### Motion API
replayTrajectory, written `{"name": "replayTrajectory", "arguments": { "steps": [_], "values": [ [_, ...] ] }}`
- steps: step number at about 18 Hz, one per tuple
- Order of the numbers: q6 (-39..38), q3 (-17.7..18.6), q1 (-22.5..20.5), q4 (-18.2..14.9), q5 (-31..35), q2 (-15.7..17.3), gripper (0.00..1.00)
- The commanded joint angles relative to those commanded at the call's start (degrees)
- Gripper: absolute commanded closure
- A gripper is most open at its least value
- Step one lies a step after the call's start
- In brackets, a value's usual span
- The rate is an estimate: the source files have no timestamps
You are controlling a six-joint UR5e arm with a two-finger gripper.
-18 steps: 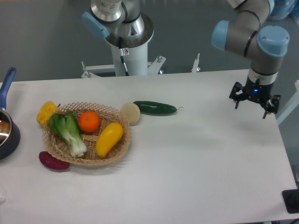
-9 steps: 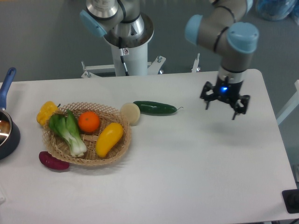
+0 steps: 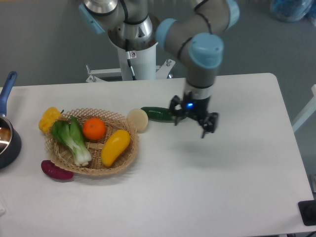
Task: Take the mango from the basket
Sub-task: 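Move the open gripper over the wicker basket toward the yellow mango, then lower the gripper onto the yellow mango and close on it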
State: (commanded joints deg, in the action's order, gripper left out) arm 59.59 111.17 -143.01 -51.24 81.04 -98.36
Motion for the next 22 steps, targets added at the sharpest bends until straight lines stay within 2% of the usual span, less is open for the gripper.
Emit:
{"name": "replayTrajectory", "arguments": {
  "steps": [3,11,18,22],
  "values": [
    [-0.6,1.9,2.9,0.1,0.2,0.8,0.0],
    [-7.0,2.3,12.0,-0.1,0.6,-1.5,0.0],
    [-8.9,1.5,14.1,0.1,0.5,-5.3,0.0],
    [-10.0,1.3,15.0,0.0,0.5,-5.7,0.0]
  ]
}}
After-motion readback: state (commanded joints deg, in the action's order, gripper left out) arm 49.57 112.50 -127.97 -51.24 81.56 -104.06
